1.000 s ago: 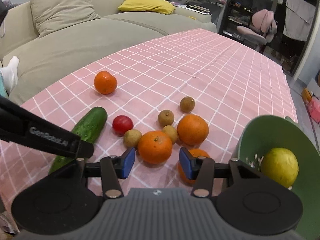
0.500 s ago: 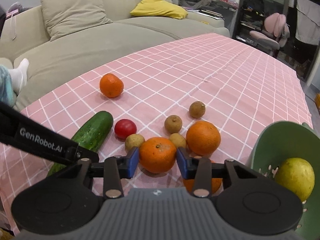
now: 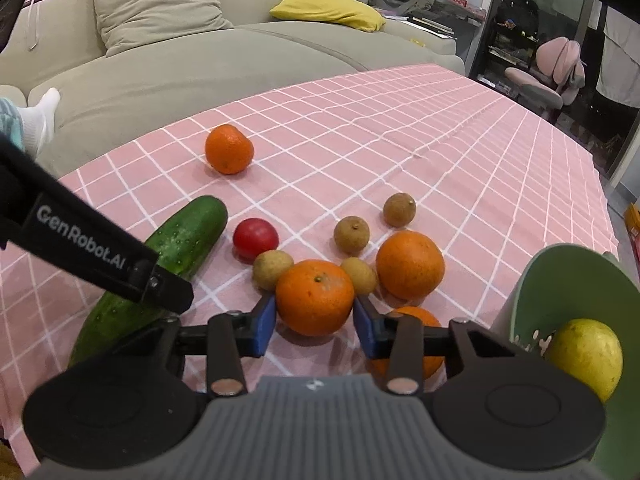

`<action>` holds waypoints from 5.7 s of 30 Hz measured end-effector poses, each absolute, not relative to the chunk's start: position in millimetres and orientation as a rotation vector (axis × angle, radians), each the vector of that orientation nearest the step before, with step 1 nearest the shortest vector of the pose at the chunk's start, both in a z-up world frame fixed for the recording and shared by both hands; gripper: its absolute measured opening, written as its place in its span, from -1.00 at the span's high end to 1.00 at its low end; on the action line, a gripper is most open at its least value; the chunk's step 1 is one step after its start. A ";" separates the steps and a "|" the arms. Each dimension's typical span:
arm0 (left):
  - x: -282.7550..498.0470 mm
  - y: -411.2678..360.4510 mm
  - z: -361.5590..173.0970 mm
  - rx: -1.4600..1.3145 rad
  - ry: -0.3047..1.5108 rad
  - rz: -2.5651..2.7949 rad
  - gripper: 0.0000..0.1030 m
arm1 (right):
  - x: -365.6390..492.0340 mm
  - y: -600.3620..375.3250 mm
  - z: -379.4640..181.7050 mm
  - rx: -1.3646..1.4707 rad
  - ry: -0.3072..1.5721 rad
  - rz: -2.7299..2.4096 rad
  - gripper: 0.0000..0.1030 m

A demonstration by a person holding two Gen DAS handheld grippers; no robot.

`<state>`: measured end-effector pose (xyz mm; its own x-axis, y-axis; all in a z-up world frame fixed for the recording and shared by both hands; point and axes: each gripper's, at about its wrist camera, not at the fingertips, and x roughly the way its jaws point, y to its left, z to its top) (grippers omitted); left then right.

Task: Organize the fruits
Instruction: 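Grasp an orange with the right gripper while left lifts the cucumber, then carry the cucumber and the orange over the colander with both grippers, then release the orange and the cucumber into the colander, opening both grippers, then move the left gripper to a loose orange while right grasps another orange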

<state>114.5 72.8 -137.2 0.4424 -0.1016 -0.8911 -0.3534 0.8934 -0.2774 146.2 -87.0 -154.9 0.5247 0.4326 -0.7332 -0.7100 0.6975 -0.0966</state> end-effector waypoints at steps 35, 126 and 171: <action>194.0 -84.8 -22.0 -0.076 0.835 -0.278 0.17 | 136.4 -249.6 -67.2 -0.196 0.751 0.324 0.25; 97.6 17.4 -32.2 -0.095 0.881 -0.121 -0.03 | 88.2 -128.3 -59.0 -0.218 0.725 0.492 -0.19; 154.9 104.5 -108.9 -0.146 0.979 0.053 -0.03 | 140.0 -60.9 -169.4 -1.288 0.719 0.654 0.17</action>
